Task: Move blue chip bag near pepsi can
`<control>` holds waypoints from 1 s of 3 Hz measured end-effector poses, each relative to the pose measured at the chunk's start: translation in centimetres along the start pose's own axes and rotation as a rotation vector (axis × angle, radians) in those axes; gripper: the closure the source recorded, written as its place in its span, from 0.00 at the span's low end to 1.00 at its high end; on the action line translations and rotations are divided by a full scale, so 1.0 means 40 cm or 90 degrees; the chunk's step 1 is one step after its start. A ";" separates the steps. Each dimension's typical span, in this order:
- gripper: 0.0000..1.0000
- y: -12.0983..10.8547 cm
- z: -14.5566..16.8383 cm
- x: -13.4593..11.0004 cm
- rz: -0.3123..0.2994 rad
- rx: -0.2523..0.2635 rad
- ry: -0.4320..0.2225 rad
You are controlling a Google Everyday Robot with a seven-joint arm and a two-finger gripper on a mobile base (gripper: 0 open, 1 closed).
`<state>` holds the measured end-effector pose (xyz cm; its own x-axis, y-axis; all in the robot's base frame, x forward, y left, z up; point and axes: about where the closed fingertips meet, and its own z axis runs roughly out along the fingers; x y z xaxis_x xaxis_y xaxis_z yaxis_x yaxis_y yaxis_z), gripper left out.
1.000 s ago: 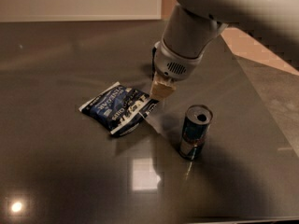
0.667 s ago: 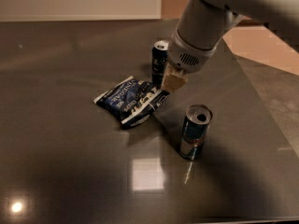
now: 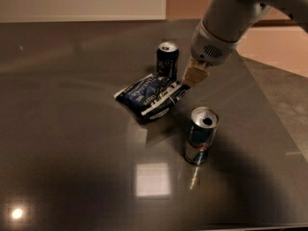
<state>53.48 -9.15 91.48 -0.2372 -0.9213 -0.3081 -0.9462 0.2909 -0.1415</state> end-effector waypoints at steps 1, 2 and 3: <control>0.57 -0.038 0.004 0.027 0.009 -0.007 0.000; 0.34 -0.054 0.006 0.049 0.013 0.006 -0.010; 0.13 -0.052 0.005 0.046 0.012 0.006 -0.010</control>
Offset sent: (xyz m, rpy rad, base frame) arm 0.0230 -0.0372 -0.0115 0.0368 -0.0388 -0.0389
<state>55.07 -11.38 91.02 -0.2519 -0.9113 -0.3256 -0.9394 0.3111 -0.1440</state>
